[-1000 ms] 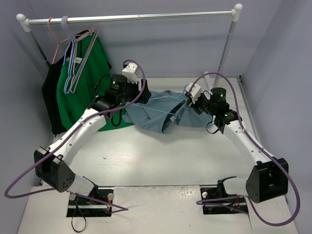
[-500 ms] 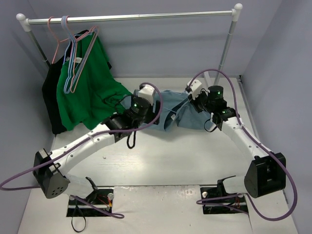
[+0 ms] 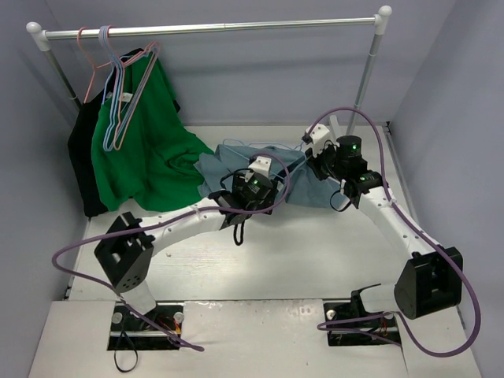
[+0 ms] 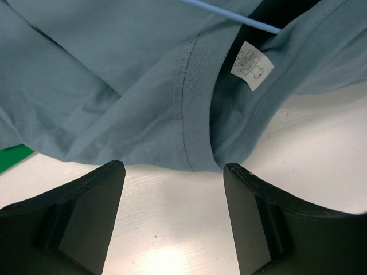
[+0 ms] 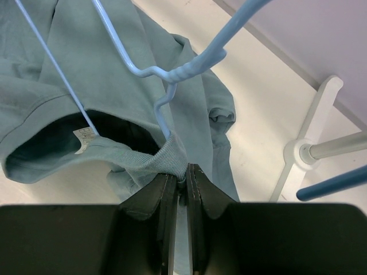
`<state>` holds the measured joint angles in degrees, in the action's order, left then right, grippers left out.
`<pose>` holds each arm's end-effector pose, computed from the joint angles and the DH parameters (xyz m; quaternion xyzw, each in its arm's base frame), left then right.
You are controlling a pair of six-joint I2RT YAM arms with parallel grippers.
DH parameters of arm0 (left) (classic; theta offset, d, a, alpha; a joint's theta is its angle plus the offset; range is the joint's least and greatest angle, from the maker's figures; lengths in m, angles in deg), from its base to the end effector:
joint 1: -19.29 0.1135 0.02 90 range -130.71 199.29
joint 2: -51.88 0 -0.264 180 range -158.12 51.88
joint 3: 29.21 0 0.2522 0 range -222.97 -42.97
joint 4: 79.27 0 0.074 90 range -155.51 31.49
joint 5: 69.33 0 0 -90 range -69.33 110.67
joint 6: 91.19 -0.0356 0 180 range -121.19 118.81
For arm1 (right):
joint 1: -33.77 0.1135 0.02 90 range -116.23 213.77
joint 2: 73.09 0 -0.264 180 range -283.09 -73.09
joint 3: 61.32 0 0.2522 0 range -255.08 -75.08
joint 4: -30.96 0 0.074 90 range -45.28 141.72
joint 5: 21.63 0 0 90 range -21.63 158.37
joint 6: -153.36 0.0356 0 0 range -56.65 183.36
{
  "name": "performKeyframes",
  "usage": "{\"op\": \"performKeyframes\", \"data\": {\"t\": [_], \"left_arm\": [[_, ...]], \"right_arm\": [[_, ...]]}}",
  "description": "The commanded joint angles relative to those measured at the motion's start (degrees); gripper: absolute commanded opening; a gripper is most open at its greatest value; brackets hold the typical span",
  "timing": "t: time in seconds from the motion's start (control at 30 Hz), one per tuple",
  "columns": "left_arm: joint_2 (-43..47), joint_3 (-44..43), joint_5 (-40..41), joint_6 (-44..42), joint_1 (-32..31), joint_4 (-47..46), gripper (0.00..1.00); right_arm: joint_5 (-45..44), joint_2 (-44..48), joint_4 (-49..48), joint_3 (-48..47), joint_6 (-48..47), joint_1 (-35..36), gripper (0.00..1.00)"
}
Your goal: Place the t-shirt on the hanger
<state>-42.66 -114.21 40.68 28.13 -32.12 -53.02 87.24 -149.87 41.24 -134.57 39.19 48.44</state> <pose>0.2445 -0.2869 0.2720 0.0903 0.8756 -0.1728 0.4420 0.3027 0.0911 0.3293 -0.3535 0.6985 0.0782 0.6172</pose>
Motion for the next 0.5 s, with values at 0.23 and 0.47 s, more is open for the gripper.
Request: {"op": "performKeyframes", "data": {"t": [0.23,0.47], "left_arm": [[-4.94,-6.63,4.86,1.62,-0.26,-8.27,0.70],[-7.67,-3.56,8.55,-0.14,-0.17,-10.03,0.62]], "right_arm": [[0.02,3.47,-1.17,-1.16,1.22,0.26,0.00],[-0.06,3.91,-0.73,-1.78,0.97,0.18,0.00]]}}
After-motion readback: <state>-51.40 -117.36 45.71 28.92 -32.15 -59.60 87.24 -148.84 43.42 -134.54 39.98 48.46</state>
